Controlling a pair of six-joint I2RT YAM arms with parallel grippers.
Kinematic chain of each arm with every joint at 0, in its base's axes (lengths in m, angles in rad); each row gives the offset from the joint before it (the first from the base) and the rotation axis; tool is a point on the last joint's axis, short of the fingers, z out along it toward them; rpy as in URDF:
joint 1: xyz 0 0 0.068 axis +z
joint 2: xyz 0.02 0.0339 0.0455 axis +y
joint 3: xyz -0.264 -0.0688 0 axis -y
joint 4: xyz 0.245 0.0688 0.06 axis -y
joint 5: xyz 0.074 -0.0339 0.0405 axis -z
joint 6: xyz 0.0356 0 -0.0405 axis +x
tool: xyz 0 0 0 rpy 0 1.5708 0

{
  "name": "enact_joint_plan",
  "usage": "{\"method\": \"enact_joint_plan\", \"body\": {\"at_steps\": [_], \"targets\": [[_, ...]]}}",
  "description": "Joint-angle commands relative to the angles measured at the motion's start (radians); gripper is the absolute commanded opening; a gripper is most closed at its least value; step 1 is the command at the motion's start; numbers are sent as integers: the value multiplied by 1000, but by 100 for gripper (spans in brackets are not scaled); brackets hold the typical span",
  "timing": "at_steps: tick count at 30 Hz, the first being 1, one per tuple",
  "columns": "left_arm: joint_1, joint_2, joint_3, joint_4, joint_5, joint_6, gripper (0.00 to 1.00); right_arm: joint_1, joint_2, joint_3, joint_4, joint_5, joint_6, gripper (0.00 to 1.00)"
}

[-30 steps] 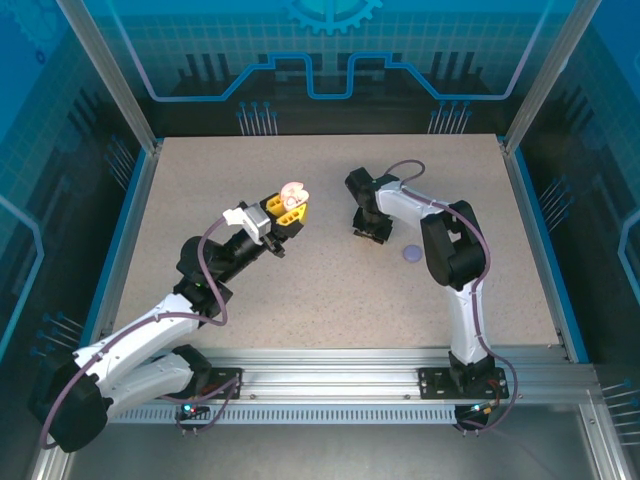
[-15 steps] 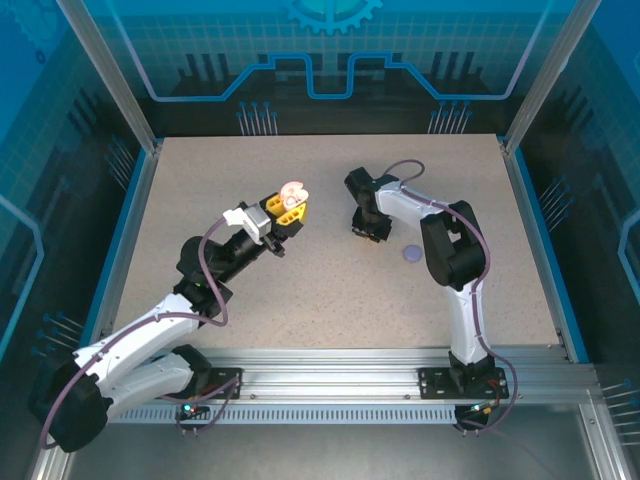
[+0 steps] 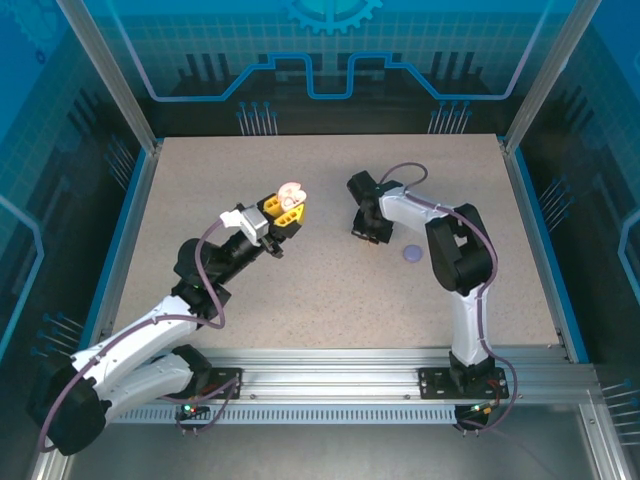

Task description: Insert wireless bluetooth earbuds into charging case

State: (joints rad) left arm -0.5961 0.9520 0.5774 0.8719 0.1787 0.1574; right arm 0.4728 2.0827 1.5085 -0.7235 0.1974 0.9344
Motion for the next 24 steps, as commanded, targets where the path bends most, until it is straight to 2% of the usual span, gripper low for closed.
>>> {"method": "enact_joint_plan", "body": {"at_steps": [1, 12, 24], "targets": [[-5, -1, -5, 28, -12, 0, 0, 16, -66, -21, 16, -13, -33, 4], [-6, -1, 2, 11, -1, -9, 0, 21, -257, -59, 69, -16, -105, 4], [-6, 0, 19, -7, 7, -9, 0, 18, -572, -154, 273, -146, -186, 3]]}}
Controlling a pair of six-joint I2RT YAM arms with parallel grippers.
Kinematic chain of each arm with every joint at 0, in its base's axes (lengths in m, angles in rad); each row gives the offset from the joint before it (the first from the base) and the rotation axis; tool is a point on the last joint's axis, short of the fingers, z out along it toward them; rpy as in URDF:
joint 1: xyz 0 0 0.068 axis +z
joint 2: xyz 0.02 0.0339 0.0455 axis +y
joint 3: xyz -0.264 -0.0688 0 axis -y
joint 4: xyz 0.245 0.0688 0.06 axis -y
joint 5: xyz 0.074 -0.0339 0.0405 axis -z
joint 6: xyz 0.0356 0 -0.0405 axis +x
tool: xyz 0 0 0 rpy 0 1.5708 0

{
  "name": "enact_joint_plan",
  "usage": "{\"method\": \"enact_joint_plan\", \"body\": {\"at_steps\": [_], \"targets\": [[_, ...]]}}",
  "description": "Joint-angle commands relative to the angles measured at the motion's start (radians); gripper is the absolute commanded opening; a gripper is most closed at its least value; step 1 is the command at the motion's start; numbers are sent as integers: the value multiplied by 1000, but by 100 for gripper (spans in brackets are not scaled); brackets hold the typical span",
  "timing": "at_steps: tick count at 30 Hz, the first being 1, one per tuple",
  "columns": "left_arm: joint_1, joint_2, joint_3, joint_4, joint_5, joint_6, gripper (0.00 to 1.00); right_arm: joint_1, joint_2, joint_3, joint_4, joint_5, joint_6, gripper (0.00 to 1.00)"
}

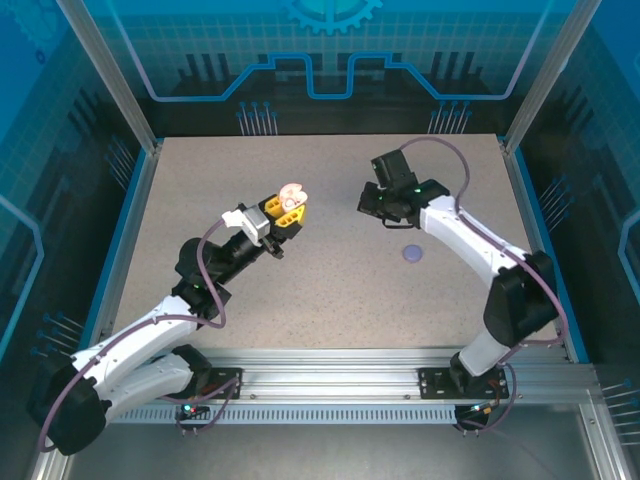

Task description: Insert wireless bluetooth earbuds into charging case

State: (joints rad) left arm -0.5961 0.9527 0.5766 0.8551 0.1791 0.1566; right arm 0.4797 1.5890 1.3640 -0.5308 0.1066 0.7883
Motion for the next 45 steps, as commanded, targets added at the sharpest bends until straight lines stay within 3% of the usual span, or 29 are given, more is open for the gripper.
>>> {"method": "enact_joint_plan", "body": {"at_steps": [1, 13, 28, 34, 45], "targets": [[-5, 1, 22, 10, 8, -8, 0, 10, -106, -13, 99, -72, -46, 3], [-7, 66, 52, 28, 36, -23, 0, 6, -335, 4, 297, -248, -137, 4], [-35, 192, 132, 88, 45, -51, 0, 50, -443, -96, 613, -404, -85, 5], [-46, 219, 156, 99, 41, -50, 0, 104, -463, -156, 704, -425, -92, 5], [-47, 233, 170, 104, 46, -55, 0, 170, -482, -206, 698, -405, -106, 5]]}}
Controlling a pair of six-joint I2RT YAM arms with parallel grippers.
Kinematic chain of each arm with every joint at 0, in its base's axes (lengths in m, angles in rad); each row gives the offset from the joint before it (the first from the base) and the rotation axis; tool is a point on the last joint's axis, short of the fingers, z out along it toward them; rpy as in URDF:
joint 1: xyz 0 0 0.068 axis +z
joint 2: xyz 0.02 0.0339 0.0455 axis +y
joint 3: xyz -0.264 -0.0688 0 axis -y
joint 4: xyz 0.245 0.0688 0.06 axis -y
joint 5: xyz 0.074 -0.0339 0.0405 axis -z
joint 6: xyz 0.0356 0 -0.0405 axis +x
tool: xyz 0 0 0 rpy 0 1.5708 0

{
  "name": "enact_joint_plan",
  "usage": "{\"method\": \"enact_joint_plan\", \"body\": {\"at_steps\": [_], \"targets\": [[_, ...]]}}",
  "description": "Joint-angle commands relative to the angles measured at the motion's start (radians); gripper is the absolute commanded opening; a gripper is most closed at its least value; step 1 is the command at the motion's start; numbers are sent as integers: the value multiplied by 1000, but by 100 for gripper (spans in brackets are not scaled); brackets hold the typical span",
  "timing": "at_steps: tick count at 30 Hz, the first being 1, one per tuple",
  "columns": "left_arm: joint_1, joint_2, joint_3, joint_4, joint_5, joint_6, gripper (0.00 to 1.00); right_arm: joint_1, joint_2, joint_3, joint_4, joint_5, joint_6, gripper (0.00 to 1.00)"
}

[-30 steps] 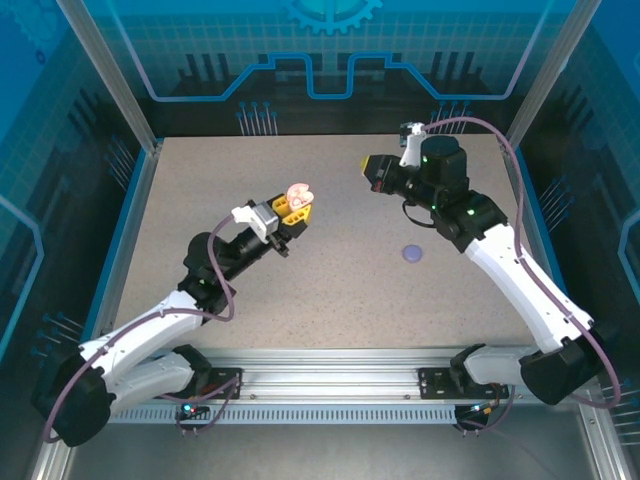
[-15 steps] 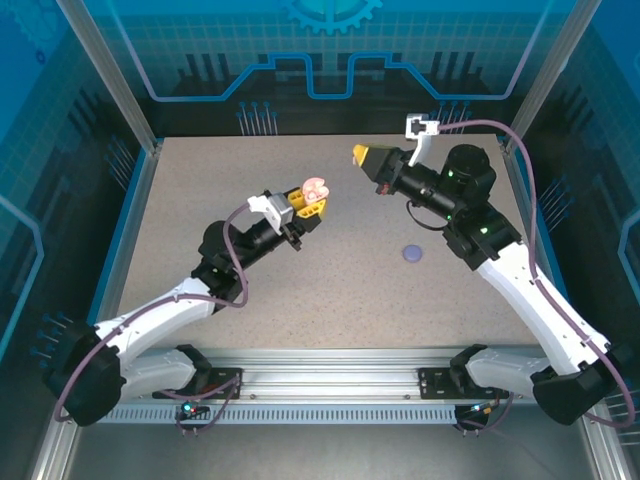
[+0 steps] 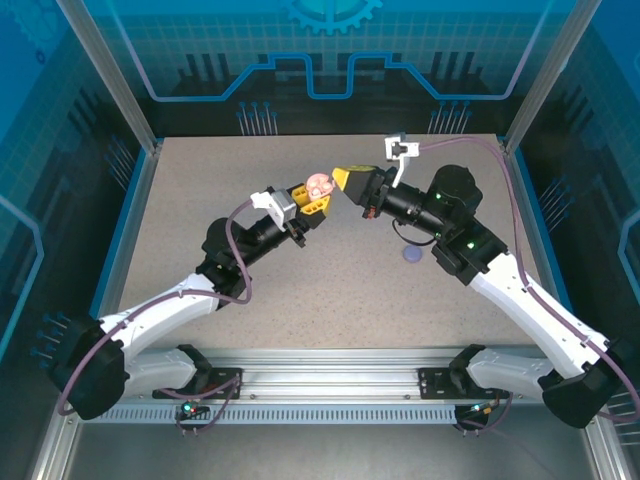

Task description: Insert wireless bluetooth earbuds into charging case

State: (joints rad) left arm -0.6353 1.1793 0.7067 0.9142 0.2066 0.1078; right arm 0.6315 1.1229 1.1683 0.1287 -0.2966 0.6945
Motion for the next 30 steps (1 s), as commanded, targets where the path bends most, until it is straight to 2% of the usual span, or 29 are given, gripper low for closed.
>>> {"method": "enact_joint_plan", "body": {"at_steps": [1, 30], "targets": [[-10, 7, 40, 45, 19, -7, 0, 21, -14, -9, 37, -2, -13, 5], [-17, -4, 42, 38, 15, 0, 0, 33, 42, -25, -10, 15, -38, 2]]}}
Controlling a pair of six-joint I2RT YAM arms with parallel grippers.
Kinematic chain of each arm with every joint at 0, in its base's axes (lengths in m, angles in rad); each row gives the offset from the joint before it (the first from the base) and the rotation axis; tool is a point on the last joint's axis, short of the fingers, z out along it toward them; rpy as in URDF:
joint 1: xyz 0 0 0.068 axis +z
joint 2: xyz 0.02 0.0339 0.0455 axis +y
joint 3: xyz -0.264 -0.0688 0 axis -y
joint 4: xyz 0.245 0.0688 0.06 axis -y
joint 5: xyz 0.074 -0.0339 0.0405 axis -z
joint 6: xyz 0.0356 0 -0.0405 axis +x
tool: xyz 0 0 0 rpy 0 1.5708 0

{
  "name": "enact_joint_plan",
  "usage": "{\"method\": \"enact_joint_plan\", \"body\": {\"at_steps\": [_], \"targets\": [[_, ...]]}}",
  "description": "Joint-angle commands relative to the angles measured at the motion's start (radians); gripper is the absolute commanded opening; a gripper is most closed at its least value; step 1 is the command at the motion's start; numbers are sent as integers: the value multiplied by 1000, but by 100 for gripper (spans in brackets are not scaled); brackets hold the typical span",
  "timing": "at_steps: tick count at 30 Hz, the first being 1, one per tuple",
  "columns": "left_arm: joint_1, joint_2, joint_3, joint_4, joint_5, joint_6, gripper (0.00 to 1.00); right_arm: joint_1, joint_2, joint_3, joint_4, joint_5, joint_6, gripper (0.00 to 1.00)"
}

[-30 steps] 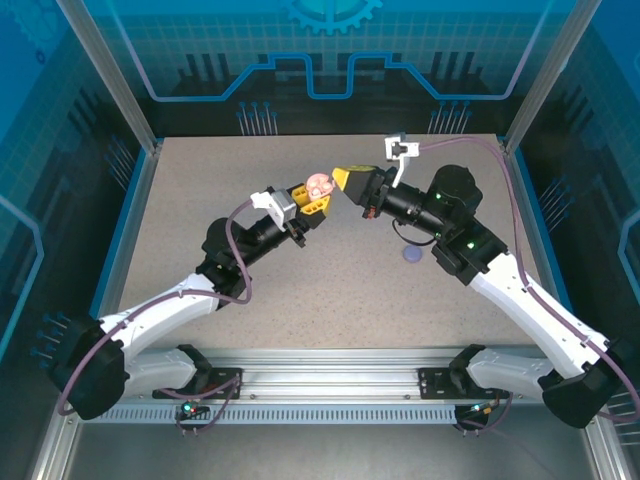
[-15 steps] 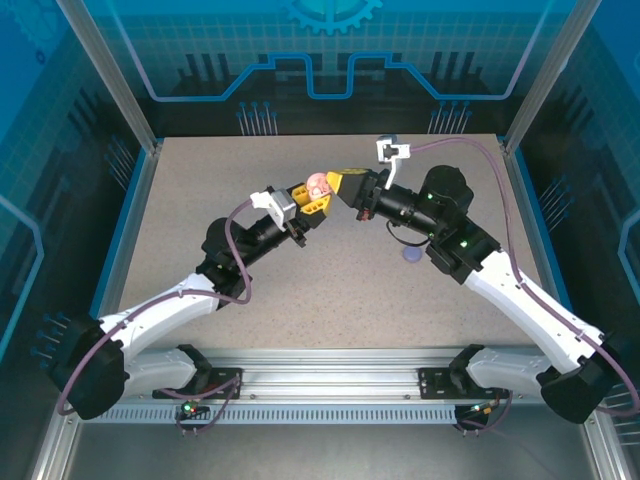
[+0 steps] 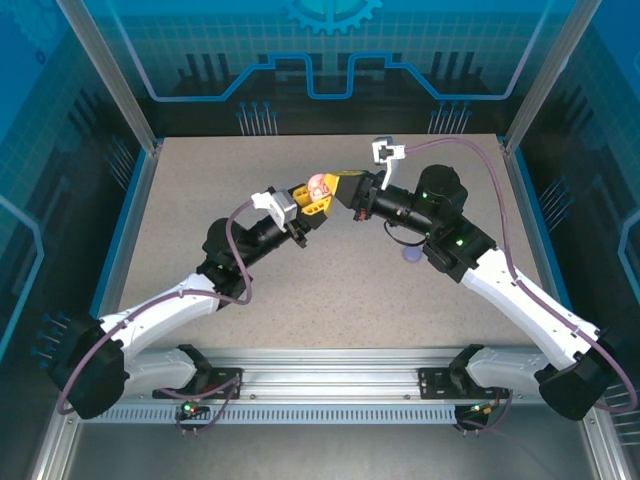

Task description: Insert wireless bluetooth earbuds into charging case

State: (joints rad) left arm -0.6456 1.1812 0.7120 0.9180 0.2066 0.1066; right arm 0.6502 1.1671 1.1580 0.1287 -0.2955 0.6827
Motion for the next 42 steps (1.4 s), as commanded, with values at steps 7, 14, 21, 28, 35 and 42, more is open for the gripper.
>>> {"method": "enact_joint_plan", "body": {"at_steps": [7, 14, 21, 28, 35, 42], "targets": [[-8, -11, 39, 33, 9, 5, 0, 14, -23, -30, -70, 21, -75, 1], [-7, -6, 42, 33, 10, 1, 0, 13, -32, -40, -103, 53, -91, 4], [-9, -4, 43, 29, 11, -2, 0, 12, -17, -14, -126, 71, -83, 22], [-9, 4, 34, 30, 11, -12, 0, 7, -3, 26, -115, 61, -63, 51], [-9, 0, 10, 24, -1, -15, 0, -16, -43, 68, -134, 43, -56, 74], [-10, -5, -39, 28, -13, -18, 0, -100, -137, 56, -202, 44, -49, 80]]}}
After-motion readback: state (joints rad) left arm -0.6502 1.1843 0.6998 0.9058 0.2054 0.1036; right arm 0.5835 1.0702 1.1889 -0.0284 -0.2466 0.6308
